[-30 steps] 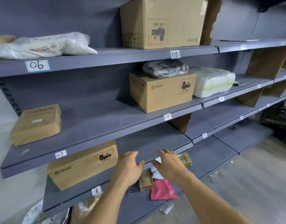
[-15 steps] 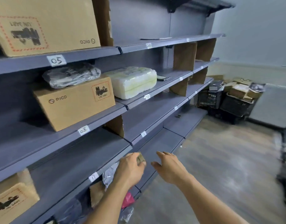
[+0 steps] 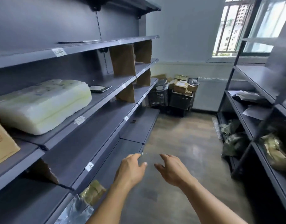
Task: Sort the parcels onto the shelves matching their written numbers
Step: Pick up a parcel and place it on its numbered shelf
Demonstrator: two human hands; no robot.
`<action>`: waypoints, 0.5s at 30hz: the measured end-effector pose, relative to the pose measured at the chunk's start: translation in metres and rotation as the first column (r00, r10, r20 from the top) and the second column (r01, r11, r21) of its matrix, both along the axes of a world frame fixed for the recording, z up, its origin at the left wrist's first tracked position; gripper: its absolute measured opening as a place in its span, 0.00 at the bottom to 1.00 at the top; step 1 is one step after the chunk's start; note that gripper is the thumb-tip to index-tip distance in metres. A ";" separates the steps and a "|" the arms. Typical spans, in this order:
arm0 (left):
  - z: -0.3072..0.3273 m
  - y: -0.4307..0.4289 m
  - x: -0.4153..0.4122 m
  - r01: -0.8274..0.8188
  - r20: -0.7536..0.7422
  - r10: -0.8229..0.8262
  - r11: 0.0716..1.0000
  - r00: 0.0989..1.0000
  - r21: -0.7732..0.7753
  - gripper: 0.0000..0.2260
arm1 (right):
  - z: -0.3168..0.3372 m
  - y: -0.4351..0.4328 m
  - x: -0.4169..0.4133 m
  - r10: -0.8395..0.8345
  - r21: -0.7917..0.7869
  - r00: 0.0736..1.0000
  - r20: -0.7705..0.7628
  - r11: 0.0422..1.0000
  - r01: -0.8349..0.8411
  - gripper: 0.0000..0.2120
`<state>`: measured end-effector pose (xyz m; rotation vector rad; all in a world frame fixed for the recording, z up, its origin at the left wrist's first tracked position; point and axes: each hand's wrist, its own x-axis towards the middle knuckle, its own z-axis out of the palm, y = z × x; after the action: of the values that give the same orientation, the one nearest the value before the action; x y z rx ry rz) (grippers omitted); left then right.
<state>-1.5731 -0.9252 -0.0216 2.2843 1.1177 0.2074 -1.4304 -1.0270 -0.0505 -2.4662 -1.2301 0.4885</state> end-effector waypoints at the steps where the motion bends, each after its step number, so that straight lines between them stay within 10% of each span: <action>1: 0.000 0.012 0.017 0.024 -0.001 -0.024 1.000 1.000 0.000 0.23 | 0.002 0.008 0.015 -0.025 -0.008 1.000 -0.001 1.000 0.025 0.25; 15: 0.010 0.115 0.229 0.271 0.000 -0.271 0.963 0.963 -0.002 0.22 | 0.017 0.076 0.194 -0.316 -0.034 0.949 -0.017 0.948 0.316 0.24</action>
<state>-1.3446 -0.8099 -0.0111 2.4045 0.7916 0.0967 -1.2361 -0.9508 -0.0333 -2.6084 -0.7989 0.4470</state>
